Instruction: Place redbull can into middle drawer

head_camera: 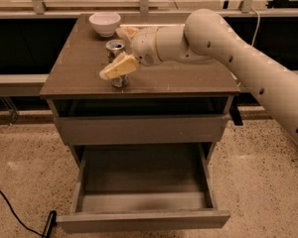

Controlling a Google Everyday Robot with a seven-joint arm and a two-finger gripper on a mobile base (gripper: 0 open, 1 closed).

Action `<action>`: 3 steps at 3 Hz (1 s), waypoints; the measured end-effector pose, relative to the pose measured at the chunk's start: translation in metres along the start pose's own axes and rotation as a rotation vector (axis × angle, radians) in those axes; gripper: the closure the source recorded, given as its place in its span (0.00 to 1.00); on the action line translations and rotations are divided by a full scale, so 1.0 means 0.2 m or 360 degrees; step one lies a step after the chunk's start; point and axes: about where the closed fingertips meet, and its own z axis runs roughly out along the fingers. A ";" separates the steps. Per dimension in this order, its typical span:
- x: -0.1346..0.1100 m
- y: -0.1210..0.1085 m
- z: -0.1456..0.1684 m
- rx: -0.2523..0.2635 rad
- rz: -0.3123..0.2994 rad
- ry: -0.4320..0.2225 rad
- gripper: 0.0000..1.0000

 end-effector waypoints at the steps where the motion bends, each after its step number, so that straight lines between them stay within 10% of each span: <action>1: 0.00 0.01 0.01 -0.0007 0.0000 -0.0002 0.41; 3: -0.09 0.06 -0.01 -0.0029 -0.0058 0.0061 0.88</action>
Offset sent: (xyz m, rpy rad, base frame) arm -0.0006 0.0021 -0.0004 0.0003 0.0008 0.0036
